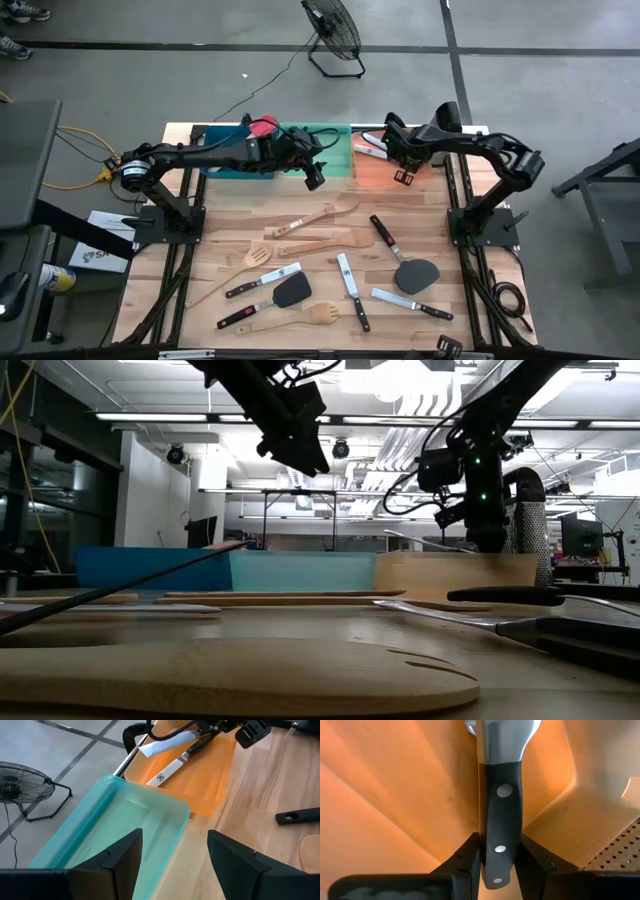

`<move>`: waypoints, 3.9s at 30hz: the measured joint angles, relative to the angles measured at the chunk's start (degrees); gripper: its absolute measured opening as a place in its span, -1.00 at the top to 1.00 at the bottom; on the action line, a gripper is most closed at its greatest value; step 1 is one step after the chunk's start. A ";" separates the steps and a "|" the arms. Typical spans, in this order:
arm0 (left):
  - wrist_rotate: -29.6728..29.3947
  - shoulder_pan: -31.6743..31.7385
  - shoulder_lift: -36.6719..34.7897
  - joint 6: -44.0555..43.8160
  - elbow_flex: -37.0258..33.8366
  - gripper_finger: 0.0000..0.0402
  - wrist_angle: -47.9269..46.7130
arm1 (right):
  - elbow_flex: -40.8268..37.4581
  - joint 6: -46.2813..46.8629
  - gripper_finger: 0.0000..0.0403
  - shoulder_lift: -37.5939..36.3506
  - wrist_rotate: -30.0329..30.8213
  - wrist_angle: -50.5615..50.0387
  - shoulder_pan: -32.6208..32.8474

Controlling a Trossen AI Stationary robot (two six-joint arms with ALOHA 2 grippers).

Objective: Pick & Place Kitchen Items
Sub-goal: Put the knife into the orange bin, then put the black spatula into the blue bin

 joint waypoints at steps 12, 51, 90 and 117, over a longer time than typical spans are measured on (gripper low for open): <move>0.00 0.00 0.04 0.00 0.00 -0.09 -1.33 | 0.00 -0.03 0.37 0.00 -0.28 -0.14 -0.44; 0.07 0.00 0.04 0.00 0.00 -0.09 -6.10 | 10.09 26.85 -0.28 -4.79 -22.49 -9.45 -0.31; 7.02 -0.04 0.07 -3.08 0.02 -0.09 -18.50 | -5.01 84.43 -0.28 -16.81 -17.45 -7.35 54.33; 8.04 -0.04 0.07 -6.08 0.02 -0.09 -18.52 | -15.17 83.89 -0.28 -16.00 -8.68 12.01 63.97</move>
